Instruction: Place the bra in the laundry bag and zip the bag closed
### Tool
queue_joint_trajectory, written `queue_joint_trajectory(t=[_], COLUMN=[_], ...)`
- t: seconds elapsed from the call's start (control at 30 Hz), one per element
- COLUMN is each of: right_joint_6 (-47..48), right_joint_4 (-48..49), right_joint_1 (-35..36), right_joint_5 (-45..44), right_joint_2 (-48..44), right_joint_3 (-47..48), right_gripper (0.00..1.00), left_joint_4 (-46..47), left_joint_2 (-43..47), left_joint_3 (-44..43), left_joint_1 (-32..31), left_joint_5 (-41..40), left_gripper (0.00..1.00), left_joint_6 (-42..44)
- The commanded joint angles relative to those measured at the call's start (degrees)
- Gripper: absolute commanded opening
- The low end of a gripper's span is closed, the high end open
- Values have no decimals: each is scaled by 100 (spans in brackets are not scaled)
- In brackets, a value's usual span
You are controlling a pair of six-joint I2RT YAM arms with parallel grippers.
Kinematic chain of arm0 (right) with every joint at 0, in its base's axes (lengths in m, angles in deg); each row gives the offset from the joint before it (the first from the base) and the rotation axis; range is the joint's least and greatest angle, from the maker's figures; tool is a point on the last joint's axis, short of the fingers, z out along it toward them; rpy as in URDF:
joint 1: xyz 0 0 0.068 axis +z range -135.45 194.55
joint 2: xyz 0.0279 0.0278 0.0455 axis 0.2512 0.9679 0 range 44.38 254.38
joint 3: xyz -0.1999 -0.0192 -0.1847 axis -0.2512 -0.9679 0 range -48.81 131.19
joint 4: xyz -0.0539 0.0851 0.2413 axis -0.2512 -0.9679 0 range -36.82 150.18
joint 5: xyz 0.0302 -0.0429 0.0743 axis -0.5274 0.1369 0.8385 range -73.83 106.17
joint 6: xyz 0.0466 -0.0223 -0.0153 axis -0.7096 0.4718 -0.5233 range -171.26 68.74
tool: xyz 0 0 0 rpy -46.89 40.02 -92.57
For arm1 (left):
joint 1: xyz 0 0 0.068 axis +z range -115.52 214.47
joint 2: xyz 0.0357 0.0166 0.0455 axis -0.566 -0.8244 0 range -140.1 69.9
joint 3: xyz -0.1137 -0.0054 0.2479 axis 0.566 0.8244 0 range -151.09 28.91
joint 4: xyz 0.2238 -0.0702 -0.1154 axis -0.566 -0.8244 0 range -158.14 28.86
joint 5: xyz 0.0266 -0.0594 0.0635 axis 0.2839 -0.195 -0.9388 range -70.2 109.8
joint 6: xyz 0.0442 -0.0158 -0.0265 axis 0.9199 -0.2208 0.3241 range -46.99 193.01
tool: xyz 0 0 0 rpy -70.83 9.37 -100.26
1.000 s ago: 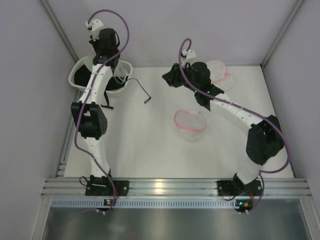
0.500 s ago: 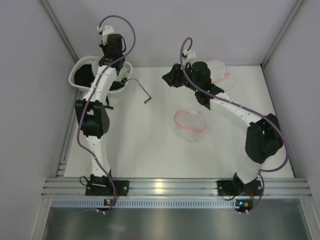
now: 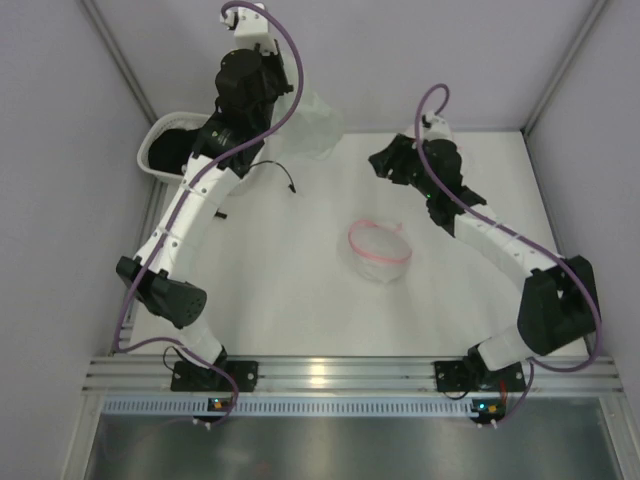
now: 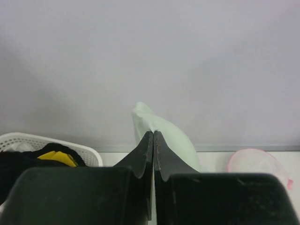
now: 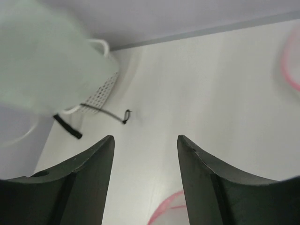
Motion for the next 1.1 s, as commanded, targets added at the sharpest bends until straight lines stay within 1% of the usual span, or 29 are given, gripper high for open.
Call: queue_joint_trajectory(t=[0.0,0.03,0.1,0.17,0.23,0.33,0.53,0.57,0.6,0.63,0.67,0.7,0.77,0.8,0.87,0.9,0.93,0.97,1.07], right_joint_6=[-348,-182,-14,215,338,435,444,444,461,470,479,488,532,523,532,523,505,505,488], right_joint_4=[-77,-209,-508,-799,-835,-852,-896,-888,-896,-922,-958,-984,-1002,-1002,-1002,-1002,-993,-993,-967], right_joint_1=[-567,-655,-831,-971,-1042,-1060,-1086,-1095,-1095,-1095,-1095,-1104,-1113,-1113,-1104,-1113,-1113,-1113,-1113], right_joint_5=[-778,-953,-1042,-1043,-947,-780,-683,-656,-569,-533,-507,-480,-436,-445,-436,-288,-261,-226,-68], right_joint_2=[-1175,-1309,-1599,-1740,-1908,-2022,-1943,-1891,-1864,-1829,-1777,-1742,-1663,-1653,-1583,-1539,-1522,-1452,-1302], right_joint_3=[-391,-428,-454,-489,-603,-726,-762,-753,-727,-692,-665,-613,-569,-551,-534,-533,-525,-516,-481], right_gripper=[58,60,61,62,63,64,65,65,65,65,65,66,67,67,67,67,67,67,67], left_joint_4=[-120,-190,-200,-182,-191,-191,-200,-200,-243,-296,-383,-480,-866,-989,-1235,-1280,-1298,-1316,-1307], left_joint_2=[122,122,140,79,-71,-343,-923,-985,-1063,-1090,-1099,-1108,-1021,-959,-706,-582,-468,-232,-2], left_joint_3=[219,290,526,825,992,1046,1213,1239,1231,1205,1169,1047,932,914,1045,1159,1474,1642,2337], left_joint_1=[-306,-360,-535,-563,-571,-633,-1046,-1072,-1098,-1099,-1090,-1090,-1090,-1090,-1046,-959,-889,-696,-283], left_joint_5=[700,781,904,1150,1491,1677,1756,1783,1749,1696,1608,1338,899,330,-297,-448,-571,-537,-405], left_gripper=[0,0,0,0,0,0,0,2,5,12,27,39,57,70,75,77,78,79,82], left_joint_6=[56,-6,-76,-295,-558,-770,-718,-736,-744,-710,-649,-474,-314,-297,-419,-646,-822,-1250,-1903])
